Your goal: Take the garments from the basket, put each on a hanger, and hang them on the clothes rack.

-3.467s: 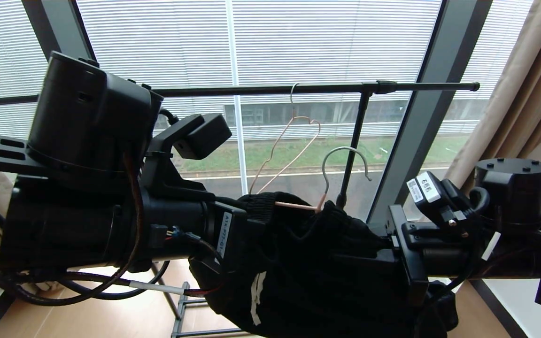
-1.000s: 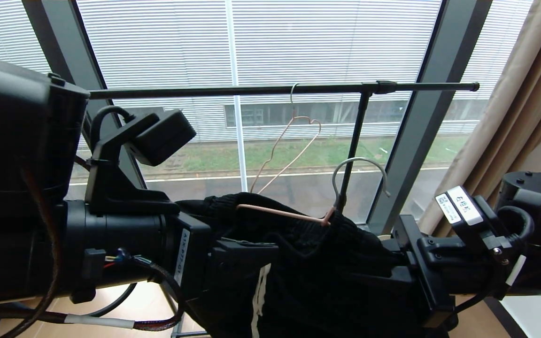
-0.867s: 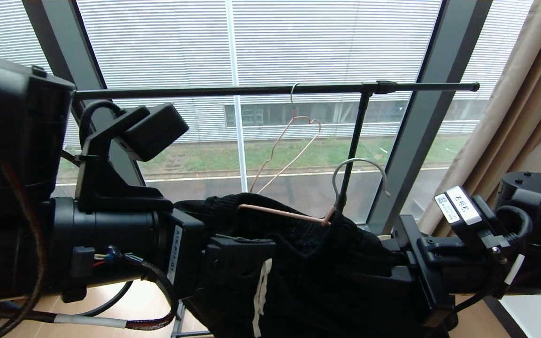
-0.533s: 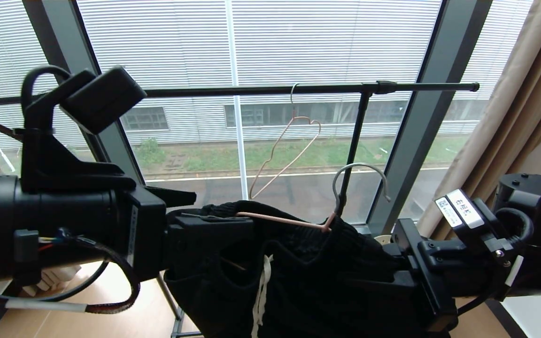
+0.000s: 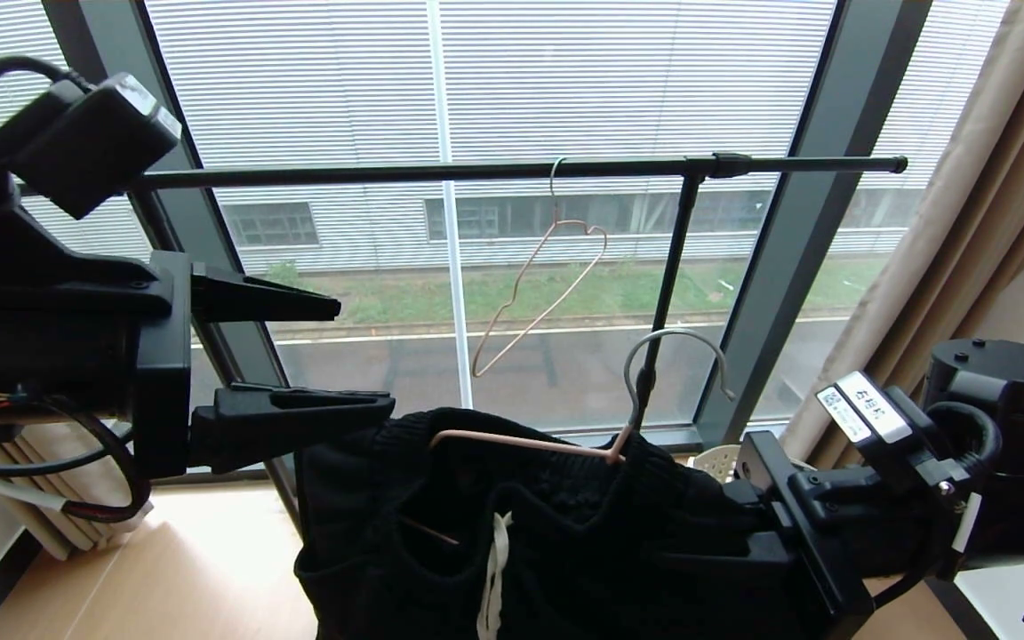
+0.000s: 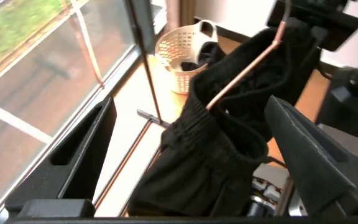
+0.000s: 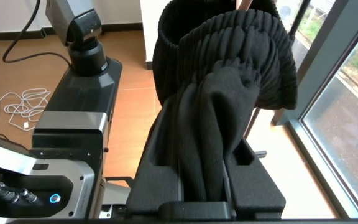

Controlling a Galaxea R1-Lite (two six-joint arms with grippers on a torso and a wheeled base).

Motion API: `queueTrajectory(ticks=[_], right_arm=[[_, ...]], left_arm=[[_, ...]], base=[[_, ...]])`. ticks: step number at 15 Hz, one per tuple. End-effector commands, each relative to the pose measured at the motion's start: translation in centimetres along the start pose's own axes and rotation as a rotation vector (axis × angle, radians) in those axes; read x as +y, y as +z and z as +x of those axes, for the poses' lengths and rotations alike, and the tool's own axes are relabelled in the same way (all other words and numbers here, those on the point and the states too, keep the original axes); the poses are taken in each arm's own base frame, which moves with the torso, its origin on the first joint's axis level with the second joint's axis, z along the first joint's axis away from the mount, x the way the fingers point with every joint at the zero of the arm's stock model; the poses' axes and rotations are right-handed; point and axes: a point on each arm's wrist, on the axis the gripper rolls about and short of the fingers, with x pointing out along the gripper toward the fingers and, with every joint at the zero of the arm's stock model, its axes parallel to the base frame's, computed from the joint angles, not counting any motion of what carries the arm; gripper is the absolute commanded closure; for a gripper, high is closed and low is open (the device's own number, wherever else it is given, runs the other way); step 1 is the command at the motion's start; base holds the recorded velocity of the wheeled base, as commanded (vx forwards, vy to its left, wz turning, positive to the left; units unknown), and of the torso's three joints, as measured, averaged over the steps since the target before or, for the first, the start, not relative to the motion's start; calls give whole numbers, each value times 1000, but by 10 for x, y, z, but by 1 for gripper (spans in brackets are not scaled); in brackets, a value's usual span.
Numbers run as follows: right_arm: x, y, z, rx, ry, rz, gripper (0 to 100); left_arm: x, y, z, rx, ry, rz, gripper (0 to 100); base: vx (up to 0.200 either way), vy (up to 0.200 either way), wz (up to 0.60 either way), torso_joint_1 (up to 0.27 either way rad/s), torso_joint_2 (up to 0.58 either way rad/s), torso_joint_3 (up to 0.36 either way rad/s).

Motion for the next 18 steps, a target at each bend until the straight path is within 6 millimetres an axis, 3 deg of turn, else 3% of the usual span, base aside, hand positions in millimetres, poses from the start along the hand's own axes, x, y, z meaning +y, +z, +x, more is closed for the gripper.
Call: queueTrajectory(ticks=[1,4,7,14,18], right_arm=[[1,0,0,-1,3,-2,100],[5,3,-2,-12,22,-13,100],[6,5,-3,-17,25,-22,100],[8,3,-1,-13,41,-15,100],[11,1,4,-8,66,-12,100]], left_arm=[[7,-2,8,10,-51,-12,0],[12,-11,20,54,-176,118,0],[30,-26,14,114,-171,220,0],[39,-53,31,179,-247,303,0],[38,-54,40,125,-337,289,0]], base=[[0,0,0,0,0,0],[0,0,0,0,0,0],[0,0,0,0,0,0],[0,0,0,0,0,0],[0,0,0,0,0,0]])
